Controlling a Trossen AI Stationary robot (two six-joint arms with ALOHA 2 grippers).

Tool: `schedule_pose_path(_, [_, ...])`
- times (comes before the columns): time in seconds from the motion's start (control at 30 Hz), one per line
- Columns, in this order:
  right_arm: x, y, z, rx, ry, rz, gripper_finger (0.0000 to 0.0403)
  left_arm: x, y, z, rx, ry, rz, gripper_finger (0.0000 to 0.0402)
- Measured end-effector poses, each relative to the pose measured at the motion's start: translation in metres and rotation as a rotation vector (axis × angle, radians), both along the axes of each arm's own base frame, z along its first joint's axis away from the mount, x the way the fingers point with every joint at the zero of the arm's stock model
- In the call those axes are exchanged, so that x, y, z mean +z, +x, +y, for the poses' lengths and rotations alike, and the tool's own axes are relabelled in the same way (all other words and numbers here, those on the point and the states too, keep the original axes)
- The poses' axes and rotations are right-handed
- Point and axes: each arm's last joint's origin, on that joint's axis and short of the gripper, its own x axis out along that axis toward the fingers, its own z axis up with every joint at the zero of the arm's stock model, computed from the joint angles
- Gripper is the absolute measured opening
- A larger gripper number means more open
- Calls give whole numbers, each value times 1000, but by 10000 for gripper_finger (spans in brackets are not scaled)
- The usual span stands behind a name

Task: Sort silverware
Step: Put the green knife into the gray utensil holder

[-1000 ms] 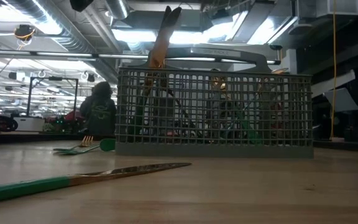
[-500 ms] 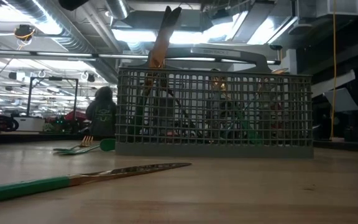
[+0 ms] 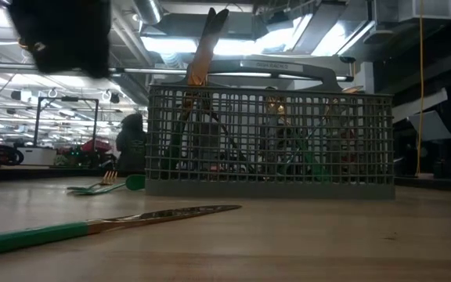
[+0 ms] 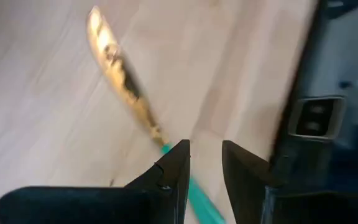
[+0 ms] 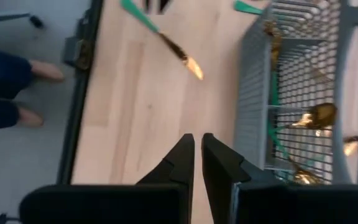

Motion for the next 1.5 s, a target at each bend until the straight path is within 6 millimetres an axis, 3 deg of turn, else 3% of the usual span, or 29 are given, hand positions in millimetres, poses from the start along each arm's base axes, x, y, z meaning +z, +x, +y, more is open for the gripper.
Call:
schedule_pose_path(0.27, [9,-29,23,135,21,-19,33,-24,11,-7,130,-111,121,85])
schedule_pose_path(0.5, [14,-42,32,177,25,-34,33,-29,12,-1,171,-110,161,85])
schedule_pose_path(1.07, [14,-42,31,177,31,-30,33,-29,18,4,114,-76,131,86])
schedule_pose_path(1.33, [14,-42,31,176,31,-30,33,-59,21,-6,48,-140,237,87])
schedule_pose_path(1.5, [14,-42,31,176,32,-30,33,-64,23,-5,39,-136,238,87])
